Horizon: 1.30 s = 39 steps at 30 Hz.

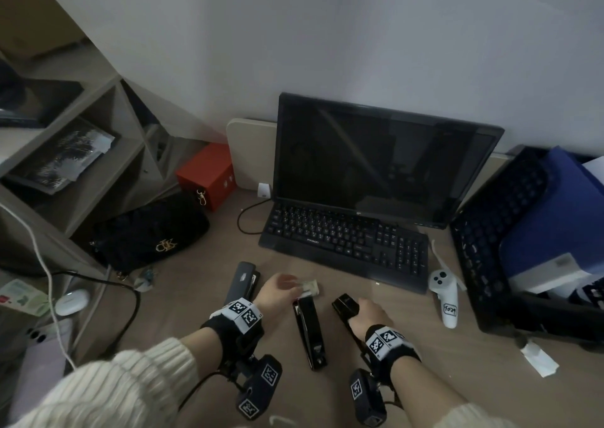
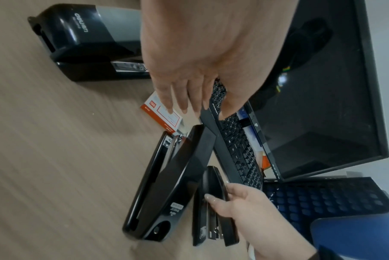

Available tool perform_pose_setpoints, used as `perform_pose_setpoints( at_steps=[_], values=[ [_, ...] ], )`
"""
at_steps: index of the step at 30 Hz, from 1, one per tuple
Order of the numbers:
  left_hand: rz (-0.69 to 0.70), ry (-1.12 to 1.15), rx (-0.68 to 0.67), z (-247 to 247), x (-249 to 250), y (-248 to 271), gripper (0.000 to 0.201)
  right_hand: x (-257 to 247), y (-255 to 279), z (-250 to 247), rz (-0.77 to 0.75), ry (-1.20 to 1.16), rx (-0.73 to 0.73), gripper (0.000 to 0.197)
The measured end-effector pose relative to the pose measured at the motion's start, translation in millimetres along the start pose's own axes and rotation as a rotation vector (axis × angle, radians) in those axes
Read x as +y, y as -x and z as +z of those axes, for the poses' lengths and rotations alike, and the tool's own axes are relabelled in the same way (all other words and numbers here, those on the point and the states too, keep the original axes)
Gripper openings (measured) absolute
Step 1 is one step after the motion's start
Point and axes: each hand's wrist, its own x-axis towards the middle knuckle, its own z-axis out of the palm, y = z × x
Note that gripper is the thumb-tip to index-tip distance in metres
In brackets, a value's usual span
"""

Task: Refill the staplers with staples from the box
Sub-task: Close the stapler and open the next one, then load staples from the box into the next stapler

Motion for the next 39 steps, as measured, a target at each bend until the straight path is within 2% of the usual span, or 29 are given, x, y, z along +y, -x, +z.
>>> perform_pose_setpoints(
  at_steps=[3,7,10,13,15,18,21,28,31,34,37,39],
  values=[
    [0.072,0.032,-0.061,5.1,9.1,2.7,0.047,-2.9,3.8,-12.3,0.009,-0.086,0.058,0.030],
    [0.147,0.026,-0.109,6.6,24.9,11.2,0.060,-14.6,17.1,-27.5,-0.042,-0.075,0.181,0.037],
    [0.253,-0.044,-0.105,7.1,34.8,17.9,0.065,-26.0,32.1,-40.3,-0.142,-0.081,0.280,0.039],
    [0.355,-0.086,-0.083,6.4,40.2,24.4,0.069,-42.6,45.9,-45.7,-0.312,-0.172,0.221,0.042],
    [0.380,-0.155,-0.091,3.9,41.9,29.3,0.070,-51.5,56.0,-47.0,-0.412,-0.133,0.168,0.044],
    [0.418,-0.357,-0.143,-0.8,42.9,36.6,0.059,-57.5,70.5,-49.3,-0.477,0.008,0.135,0.043],
    [0.453,-0.604,-0.159,-6.6,35.1,42.8,0.051,-63.2,79.6,-43.4,-0.551,-0.025,0.105,0.043],
    [0.401,-0.722,-0.157,-26.2,21.3,44.7,0.041,-75.5,87.8,-34.3,-0.568,-0.129,0.075,0.043],
    [0.335,-0.664,-0.173,-39.0,17.4,44.1,0.024,-68.7,86.6,-31.3,-0.570,-0.229,0.127,0.050],
    [0.233,-0.466,-0.154,-52.2,7.2,43.6,0.026,-57.4,86.7,-33.6,-0.566,-0.341,0.167,0.067],
    [0.177,-0.298,-0.218,-62.0,2.2,46.4,0.035,-48.6,88.8,-26.4,-0.509,-0.460,0.011,0.083],
    [0.165,-0.200,-0.305,-62.7,3.2,53.9,0.032,-46.4,89.0,-16.7,-0.528,-0.513,-0.109,0.071]
  ],
)
